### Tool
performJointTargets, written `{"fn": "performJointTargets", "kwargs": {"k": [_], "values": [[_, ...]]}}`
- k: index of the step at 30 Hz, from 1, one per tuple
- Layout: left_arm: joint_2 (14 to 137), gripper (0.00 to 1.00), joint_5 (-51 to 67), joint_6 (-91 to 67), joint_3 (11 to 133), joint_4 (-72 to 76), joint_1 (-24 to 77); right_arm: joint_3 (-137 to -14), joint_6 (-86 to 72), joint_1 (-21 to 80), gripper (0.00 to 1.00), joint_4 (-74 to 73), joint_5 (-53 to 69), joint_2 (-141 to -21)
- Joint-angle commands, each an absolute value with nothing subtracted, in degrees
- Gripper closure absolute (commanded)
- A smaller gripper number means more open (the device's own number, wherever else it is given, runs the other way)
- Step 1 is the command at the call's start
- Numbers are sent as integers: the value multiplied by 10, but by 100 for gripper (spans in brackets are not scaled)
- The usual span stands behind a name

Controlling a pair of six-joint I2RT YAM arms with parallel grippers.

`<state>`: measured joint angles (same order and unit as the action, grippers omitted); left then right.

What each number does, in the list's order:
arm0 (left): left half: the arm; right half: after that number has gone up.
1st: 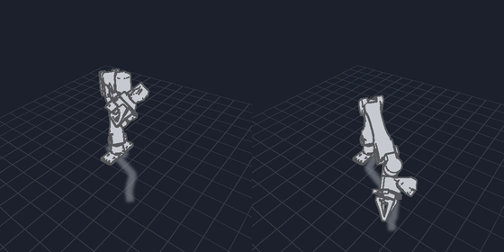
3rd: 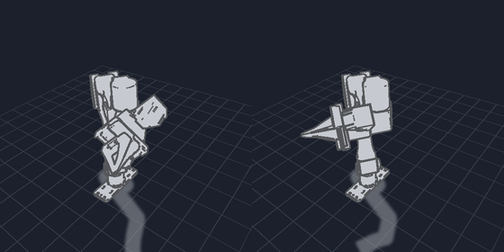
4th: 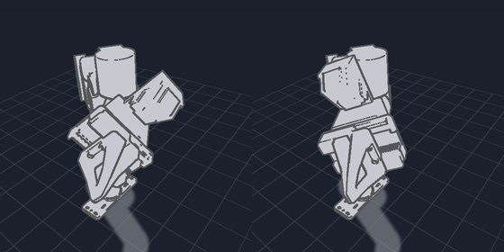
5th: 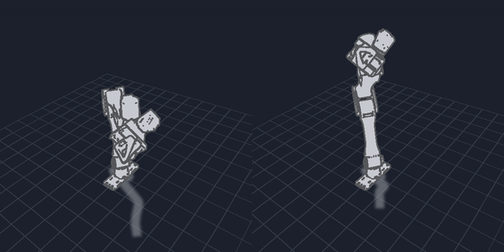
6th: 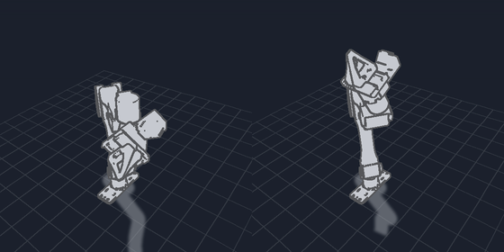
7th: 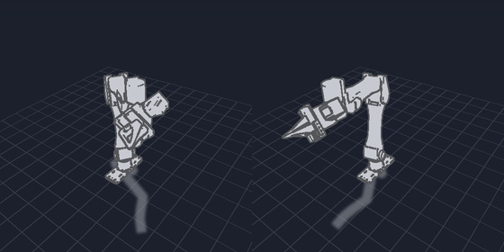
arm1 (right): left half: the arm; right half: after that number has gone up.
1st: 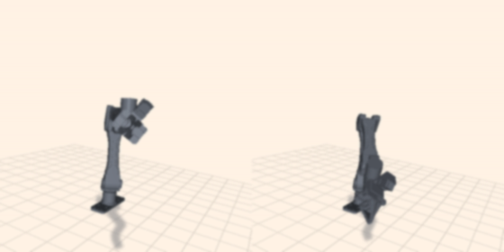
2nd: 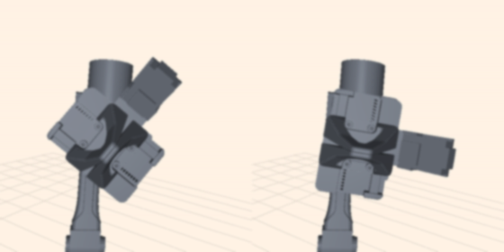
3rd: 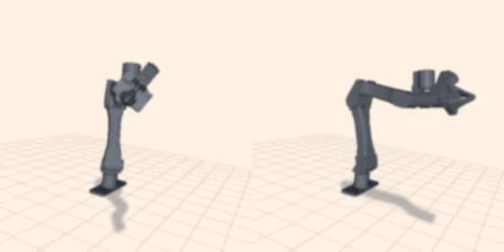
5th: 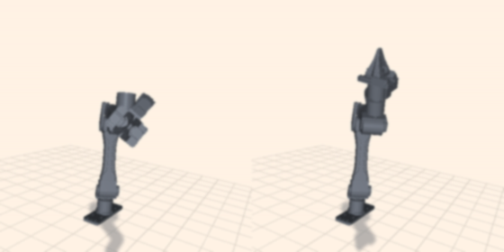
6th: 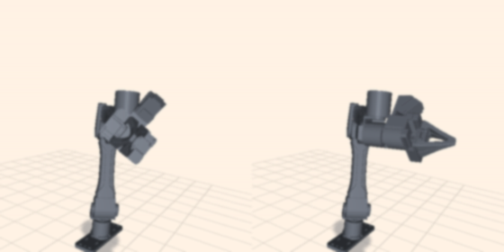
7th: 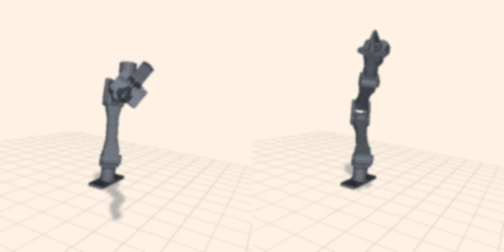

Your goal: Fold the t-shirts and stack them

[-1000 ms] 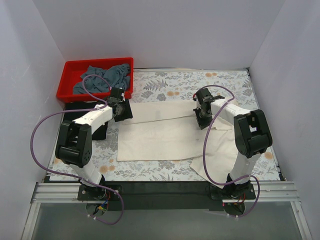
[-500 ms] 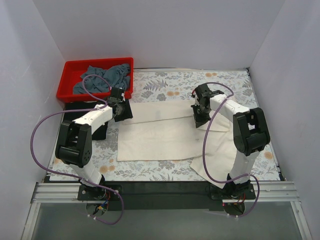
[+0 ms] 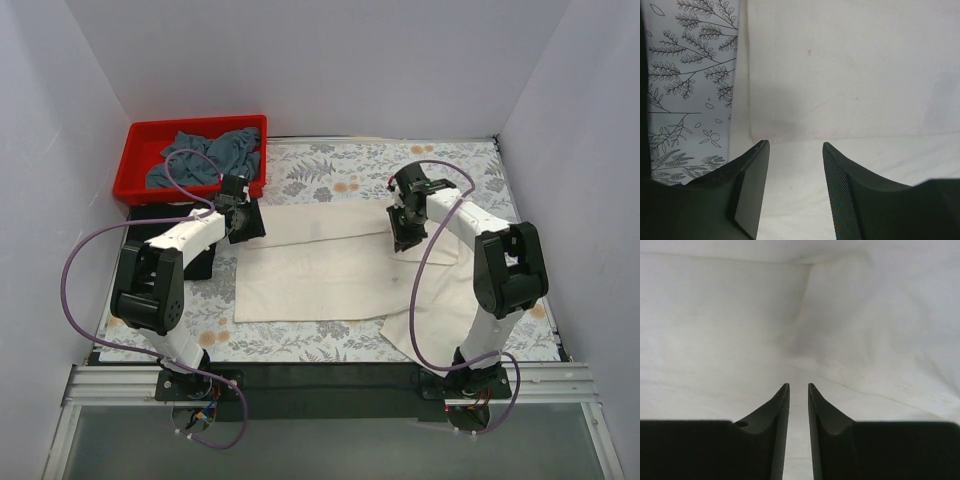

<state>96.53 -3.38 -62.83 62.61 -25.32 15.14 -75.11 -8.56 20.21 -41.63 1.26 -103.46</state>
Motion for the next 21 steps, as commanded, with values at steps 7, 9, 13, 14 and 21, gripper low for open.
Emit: {"fn": "performJointTargets", "kwargs": {"k": [7,9,13,14,21], "values": [[937,55,-30,-621,634,-256,155,-645,-121,50,76,-393,-91,-930],[935,55,-31,-621,633,-255,155,-630,-129,21,76,-373,-78,-919],[933,55,-29,-621,629,-255,155,-594,-139,-47,76,-342,-41,-904],[933,55,-30,-621,629,-254,155,-590,-141,-54,77,-338,-39,-904],[933,55,-27,-621,629,-254,155,-558,-148,-103,77,-295,-10,-894]]}}
